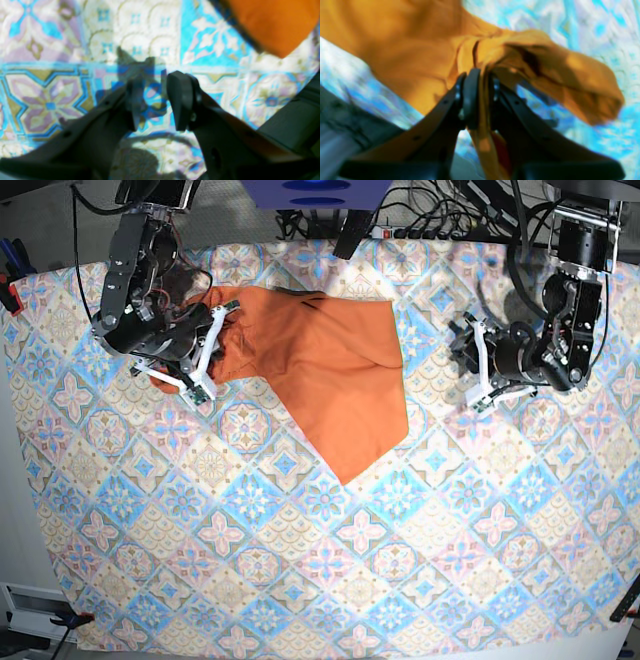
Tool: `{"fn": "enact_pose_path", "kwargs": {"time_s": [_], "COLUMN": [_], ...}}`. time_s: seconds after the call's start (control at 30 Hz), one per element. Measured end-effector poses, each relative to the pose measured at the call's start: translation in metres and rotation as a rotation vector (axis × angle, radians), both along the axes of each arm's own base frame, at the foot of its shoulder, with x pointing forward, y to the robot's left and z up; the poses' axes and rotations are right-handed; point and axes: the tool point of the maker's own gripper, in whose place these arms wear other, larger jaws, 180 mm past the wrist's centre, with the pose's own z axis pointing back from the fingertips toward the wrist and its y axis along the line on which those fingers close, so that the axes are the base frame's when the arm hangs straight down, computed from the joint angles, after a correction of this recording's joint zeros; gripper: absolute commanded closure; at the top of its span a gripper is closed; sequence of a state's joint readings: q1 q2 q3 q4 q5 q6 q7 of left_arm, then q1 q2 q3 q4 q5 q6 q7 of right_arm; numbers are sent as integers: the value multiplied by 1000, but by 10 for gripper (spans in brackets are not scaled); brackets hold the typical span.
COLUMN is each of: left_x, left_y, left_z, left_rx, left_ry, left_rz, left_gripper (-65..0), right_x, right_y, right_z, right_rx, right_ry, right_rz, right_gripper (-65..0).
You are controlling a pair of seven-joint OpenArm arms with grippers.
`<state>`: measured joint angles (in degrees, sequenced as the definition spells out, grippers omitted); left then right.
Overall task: Fold the T-shirt properly
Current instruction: 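Grasp the shirt's folded end with the right gripper and drag it toward the middle, then lift the held end with the right gripper and fold it over the bundle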
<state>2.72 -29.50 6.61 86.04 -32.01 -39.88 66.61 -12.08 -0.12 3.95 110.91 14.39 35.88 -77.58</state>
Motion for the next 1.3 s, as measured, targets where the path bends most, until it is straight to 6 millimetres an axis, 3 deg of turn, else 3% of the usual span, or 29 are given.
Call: {"fn": "enact_pose_path", "kwargs": {"time_s": [0.2, 0.3, 0.43, 0.63, 0.77, 0.9, 1.1, 1.23, 1.3], "left_x": [-3, 9, 18, 5, 3, 4, 3, 4, 3], "left_y": [21, 50, 67, 87, 83, 81, 110, 123, 119], "left_z": [2, 13, 23, 8, 5, 4, 5, 9, 7], "left_rx": [28, 71, 74, 123, 114, 116, 230, 265, 257], "left_ry": [-4, -44, -81, -19, -12, -19, -24, -32, -29], "left_rz": [36, 114, 171, 201, 201, 193, 217, 247, 246], "left_gripper": [-204, -204, -204, -204, -204, -204, -204, -204, -204], "right_x": [0, -2, -8, -6, -11, -17, -35, -32, -30], "right_y": [58, 83, 112, 133, 146, 177, 221, 232, 233], "right_z": [6, 8, 12, 20, 22, 35, 50, 53, 55], "right_rx": [68, 101, 142, 150, 115, 67, 38, 47, 49], "right_ry": [-23, -15, -13, -10, 10, -17, -49, -58, -63], "right_rz": [96, 79, 109, 85, 131, 303, 484, 488, 486], "right_gripper": [-70, -70, -70, -70, -70, -70, -70, -76, -92]}}
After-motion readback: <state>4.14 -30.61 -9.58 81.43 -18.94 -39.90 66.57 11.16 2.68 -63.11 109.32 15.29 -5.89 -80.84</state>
